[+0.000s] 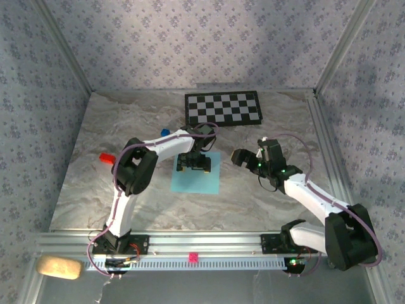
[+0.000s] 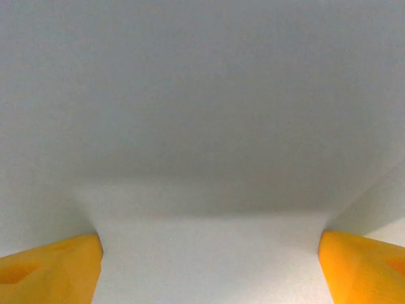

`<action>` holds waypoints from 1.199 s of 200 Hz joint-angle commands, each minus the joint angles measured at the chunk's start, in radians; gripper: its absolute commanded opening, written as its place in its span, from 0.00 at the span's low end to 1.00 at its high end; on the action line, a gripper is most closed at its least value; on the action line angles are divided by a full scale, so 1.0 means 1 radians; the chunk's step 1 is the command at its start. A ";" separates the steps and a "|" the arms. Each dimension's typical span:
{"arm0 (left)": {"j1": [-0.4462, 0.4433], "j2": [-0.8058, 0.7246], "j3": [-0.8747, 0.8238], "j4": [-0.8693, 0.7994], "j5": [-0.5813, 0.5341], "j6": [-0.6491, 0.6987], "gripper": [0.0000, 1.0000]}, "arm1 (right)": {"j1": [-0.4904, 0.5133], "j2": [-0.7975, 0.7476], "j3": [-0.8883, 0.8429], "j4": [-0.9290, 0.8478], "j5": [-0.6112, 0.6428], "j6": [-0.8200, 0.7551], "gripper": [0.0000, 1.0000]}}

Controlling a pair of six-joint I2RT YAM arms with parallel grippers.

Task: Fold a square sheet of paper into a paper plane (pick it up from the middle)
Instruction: First fold the square sheet of paper in half at the center of the table.

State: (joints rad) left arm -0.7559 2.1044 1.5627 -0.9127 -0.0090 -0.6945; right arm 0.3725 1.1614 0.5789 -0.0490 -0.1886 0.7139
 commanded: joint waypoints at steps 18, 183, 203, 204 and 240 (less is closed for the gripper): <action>-0.015 0.049 -0.030 0.011 0.006 -0.023 0.88 | -0.007 0.006 0.033 -0.031 -0.002 0.013 1.00; -0.025 0.010 0.018 -0.028 -0.062 -0.032 0.89 | -0.008 0.000 0.036 -0.044 -0.001 0.014 1.00; -0.026 -0.010 0.026 -0.020 -0.056 -0.032 0.90 | -0.007 0.002 0.033 -0.039 -0.003 0.014 1.00; -0.026 -0.010 0.026 -0.019 -0.055 -0.033 0.90 | -0.007 0.002 0.033 -0.039 -0.003 0.015 1.00; -0.026 -0.015 0.017 0.007 -0.031 -0.029 0.91 | -0.008 0.001 0.028 -0.037 -0.006 0.016 0.99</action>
State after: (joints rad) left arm -0.7734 2.1056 1.5703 -0.9150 -0.0456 -0.7166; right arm 0.3714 1.1614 0.5827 -0.0742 -0.1886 0.7250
